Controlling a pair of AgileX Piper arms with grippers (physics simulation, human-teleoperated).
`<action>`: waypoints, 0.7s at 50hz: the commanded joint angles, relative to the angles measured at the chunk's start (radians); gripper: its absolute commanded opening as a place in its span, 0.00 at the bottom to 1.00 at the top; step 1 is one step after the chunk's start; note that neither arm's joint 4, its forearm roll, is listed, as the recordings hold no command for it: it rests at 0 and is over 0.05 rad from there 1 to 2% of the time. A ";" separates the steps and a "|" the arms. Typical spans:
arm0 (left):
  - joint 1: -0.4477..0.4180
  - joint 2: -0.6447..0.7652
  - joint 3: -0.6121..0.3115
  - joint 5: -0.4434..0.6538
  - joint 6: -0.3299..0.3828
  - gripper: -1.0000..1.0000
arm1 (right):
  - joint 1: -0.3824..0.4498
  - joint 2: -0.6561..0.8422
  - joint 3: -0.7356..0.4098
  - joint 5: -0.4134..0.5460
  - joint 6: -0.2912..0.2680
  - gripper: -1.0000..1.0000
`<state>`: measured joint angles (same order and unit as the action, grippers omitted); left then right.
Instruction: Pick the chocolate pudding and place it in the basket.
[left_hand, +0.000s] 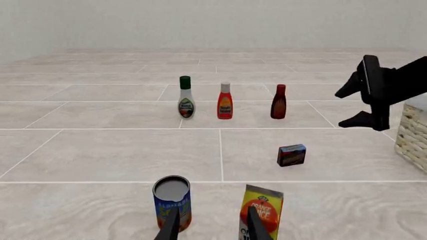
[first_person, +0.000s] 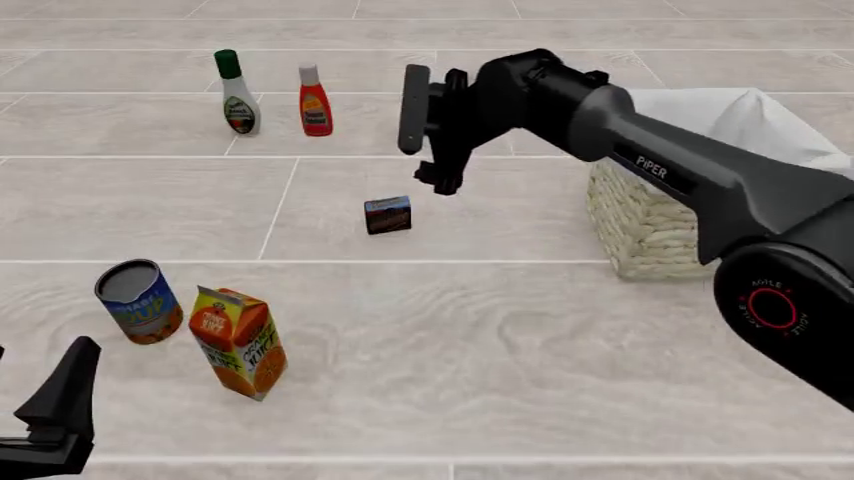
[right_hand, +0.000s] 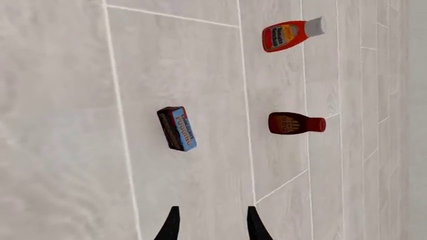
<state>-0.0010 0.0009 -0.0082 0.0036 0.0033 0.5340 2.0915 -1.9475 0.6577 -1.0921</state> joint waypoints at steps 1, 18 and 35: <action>0.001 0.000 0.000 0.000 0.000 1.00 | -0.015 0.114 -0.143 0.066 -0.036 1.00; 0.001 0.000 0.002 -0.003 0.001 1.00 | -0.003 0.250 -0.344 0.164 -0.051 1.00; 0.001 0.000 0.000 0.000 0.000 1.00 | -0.019 0.478 -0.720 0.325 -0.085 1.00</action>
<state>-0.0009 0.0008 -0.0081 0.0036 0.0032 0.5257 2.4468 -2.4722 0.9000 -1.1601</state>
